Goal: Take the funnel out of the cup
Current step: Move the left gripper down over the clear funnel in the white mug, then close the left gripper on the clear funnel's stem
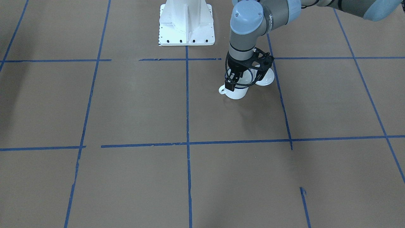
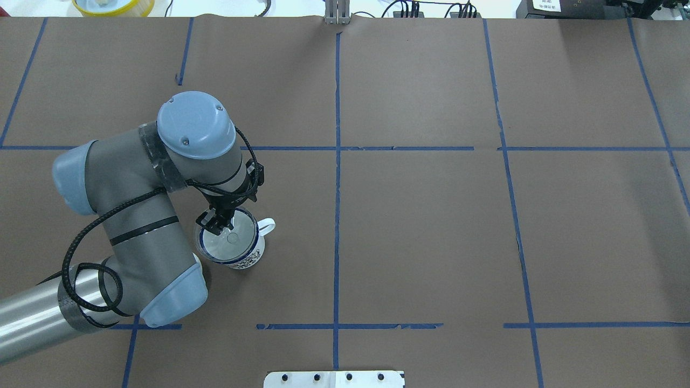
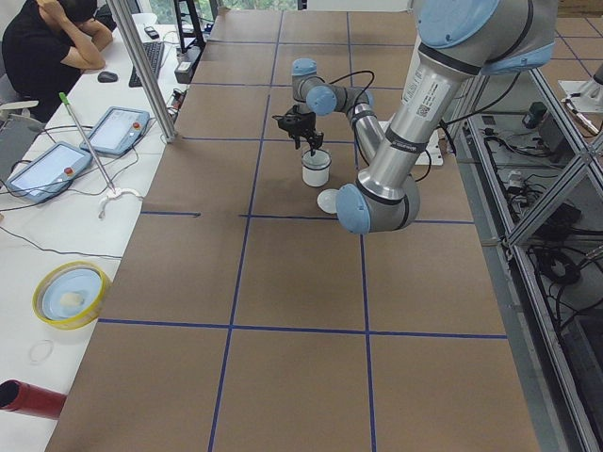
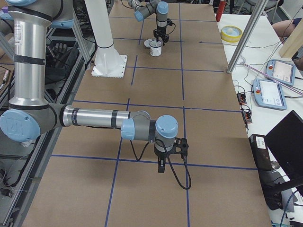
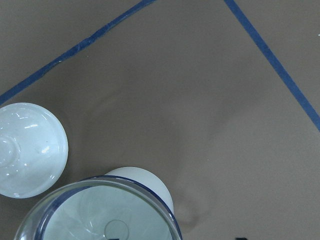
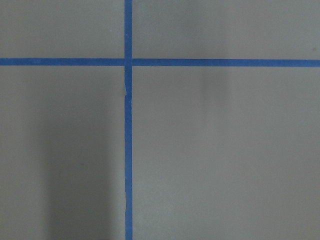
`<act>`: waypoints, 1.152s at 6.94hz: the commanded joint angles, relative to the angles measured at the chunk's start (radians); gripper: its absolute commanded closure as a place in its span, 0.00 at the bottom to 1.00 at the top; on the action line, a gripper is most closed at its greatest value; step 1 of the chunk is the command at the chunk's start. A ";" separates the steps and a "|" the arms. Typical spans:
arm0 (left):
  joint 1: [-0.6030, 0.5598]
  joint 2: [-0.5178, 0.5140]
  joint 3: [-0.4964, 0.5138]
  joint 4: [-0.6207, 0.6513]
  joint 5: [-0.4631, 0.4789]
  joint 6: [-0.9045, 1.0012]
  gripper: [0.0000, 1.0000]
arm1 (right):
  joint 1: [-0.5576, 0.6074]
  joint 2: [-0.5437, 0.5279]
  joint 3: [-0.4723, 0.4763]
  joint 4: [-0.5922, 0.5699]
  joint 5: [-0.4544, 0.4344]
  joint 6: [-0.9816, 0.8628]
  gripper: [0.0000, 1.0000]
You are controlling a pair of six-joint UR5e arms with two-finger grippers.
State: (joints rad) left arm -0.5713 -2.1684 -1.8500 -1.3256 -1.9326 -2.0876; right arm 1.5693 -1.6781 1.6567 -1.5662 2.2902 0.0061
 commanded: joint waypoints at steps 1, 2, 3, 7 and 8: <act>0.010 0.001 0.018 -0.021 0.000 -0.003 0.38 | 0.000 0.000 0.000 0.000 0.000 0.000 0.00; 0.011 -0.001 0.018 -0.020 0.000 -0.009 0.60 | 0.000 0.000 0.000 0.000 0.000 0.000 0.00; 0.010 0.001 0.006 -0.018 0.000 -0.011 1.00 | 0.000 0.000 0.000 0.000 0.000 0.000 0.00; -0.018 -0.043 -0.050 0.032 0.000 -0.008 1.00 | 0.000 0.000 0.000 0.000 0.000 0.000 0.00; -0.068 -0.051 -0.110 0.039 -0.003 -0.011 1.00 | 0.000 0.000 0.000 0.000 0.000 0.000 0.00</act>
State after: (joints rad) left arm -0.5935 -2.2064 -1.9001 -1.3020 -1.9335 -2.0961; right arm 1.5693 -1.6782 1.6567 -1.5662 2.2902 0.0061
